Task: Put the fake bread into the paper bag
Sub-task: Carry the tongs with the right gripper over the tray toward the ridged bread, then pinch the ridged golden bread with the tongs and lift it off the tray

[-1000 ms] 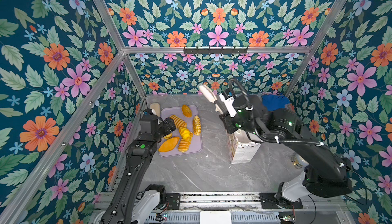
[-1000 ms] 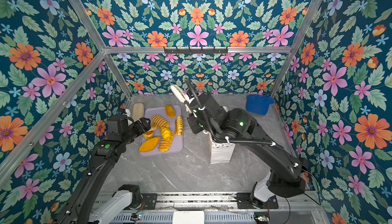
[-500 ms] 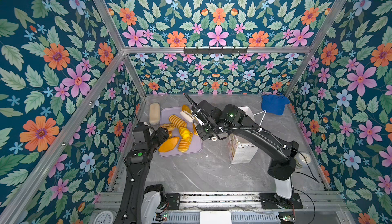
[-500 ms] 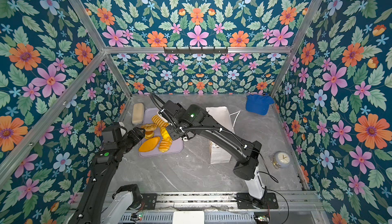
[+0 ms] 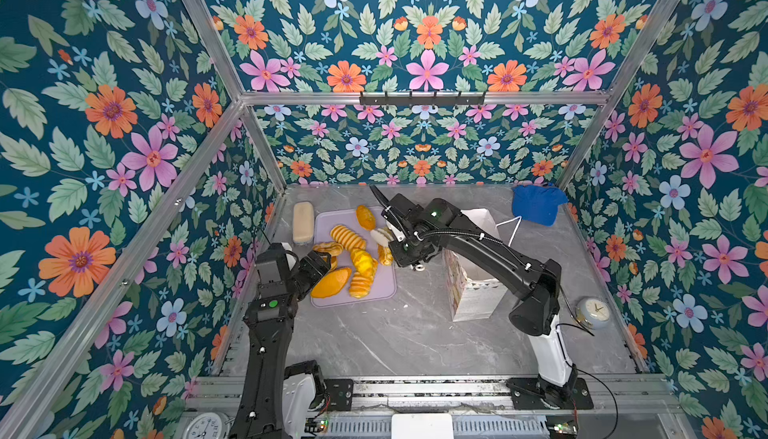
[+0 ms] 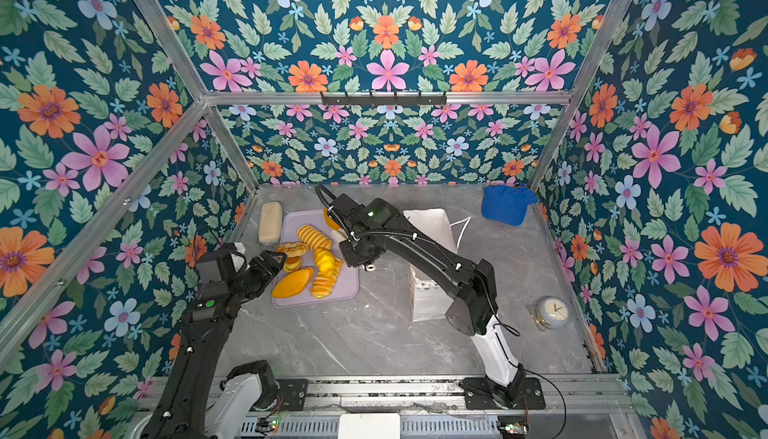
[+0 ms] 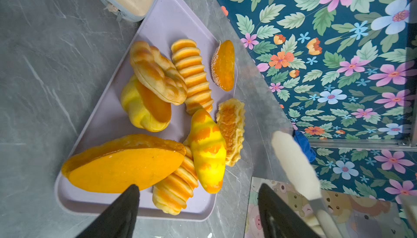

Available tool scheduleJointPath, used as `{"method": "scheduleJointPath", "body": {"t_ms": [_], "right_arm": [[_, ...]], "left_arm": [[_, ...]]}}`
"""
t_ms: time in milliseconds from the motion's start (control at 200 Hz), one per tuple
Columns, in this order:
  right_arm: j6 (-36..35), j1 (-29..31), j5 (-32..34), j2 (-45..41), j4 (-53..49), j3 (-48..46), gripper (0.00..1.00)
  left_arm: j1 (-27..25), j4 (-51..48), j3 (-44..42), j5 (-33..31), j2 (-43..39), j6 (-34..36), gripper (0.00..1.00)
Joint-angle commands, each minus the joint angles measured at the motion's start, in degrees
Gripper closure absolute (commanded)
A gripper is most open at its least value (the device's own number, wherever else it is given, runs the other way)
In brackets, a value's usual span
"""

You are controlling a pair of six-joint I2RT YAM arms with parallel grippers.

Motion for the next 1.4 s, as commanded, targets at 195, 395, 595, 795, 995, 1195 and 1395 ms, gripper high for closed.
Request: {"method": "scheduleJointPath", "body": {"t_ms": [195, 395, 595, 795, 995, 1195, 1395], "right_arm": [[1.22, -2.38, -2.48, 4.93, 0.76, 1.71, 0.67], [1.55, -3.08, -1.35, 7.63, -0.21, 3.56, 0.65], [1.73, -3.28, -0.20, 7.89, -0.48, 3.94, 0.63], [2.11, -3.30, 0.49, 5.64, -0.39, 3.47, 0.63], [2.40, -3.36, 1.85, 3.68, -0.61, 2.71, 0.60], [3.25, -4.37, 0.63, 4.91, -0.24, 1.95, 0.59], [3.67, -5.18, -0.45, 6.46, 0.42, 1.77, 0.56]], "left_arm": [[-0.01, 0.40, 1.69, 2.39, -0.17, 2.19, 0.18], [-0.09, 0.19, 1.44, 2.78, -0.33, 2.63, 0.18], [-0.05, 0.64, 1.27, 3.14, 0.02, 2.81, 0.18], [-0.05, 1.32, 1.14, 3.58, 0.37, 2.63, 0.19], [-0.37, 2.22, 1.38, 5.27, 0.52, 2.22, 0.18], [-5.86, 4.41, 2.00, 4.71, 1.50, 0.22, 0.15], [-15.00, 5.93, 3.62, -1.14, 4.02, -1.34, 0.01]]}}
